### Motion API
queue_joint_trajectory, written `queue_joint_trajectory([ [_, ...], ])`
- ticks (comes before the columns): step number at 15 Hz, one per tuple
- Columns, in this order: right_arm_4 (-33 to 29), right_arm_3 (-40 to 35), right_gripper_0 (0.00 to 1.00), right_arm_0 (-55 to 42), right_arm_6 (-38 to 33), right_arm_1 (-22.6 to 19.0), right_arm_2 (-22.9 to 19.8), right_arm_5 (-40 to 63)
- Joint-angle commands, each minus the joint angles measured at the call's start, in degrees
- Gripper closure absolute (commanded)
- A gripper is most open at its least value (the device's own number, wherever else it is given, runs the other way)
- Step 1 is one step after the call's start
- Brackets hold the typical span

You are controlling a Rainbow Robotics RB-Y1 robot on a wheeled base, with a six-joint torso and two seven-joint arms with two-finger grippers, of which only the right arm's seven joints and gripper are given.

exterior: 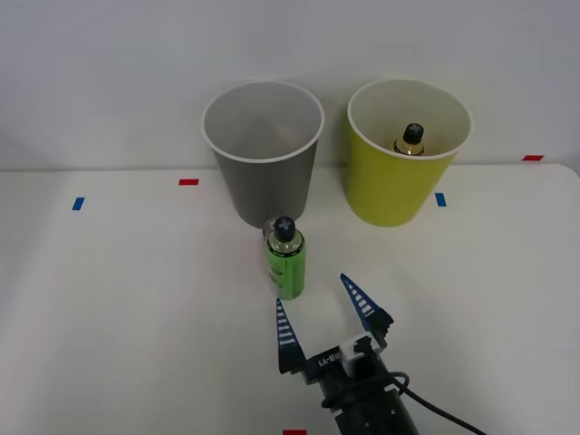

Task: Put cans in the gray bin, plastic bottles in the light green bin

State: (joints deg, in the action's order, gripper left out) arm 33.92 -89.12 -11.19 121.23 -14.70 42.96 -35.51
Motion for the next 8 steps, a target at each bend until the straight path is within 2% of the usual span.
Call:
queue_joint_trajectory([
  [1, 1.9, 4.7, 0.0, 4.6, 0.4, 2.0, 0.5, 0.1],
  [4, 3.5, 8.8, 0.0, 9.0, 0.4, 3.7, 0.5, 0.1],
  [8, 5.0, 9.1, 0.0, 12.2, 0.4, 3.7, 0.5, 1.1],
])
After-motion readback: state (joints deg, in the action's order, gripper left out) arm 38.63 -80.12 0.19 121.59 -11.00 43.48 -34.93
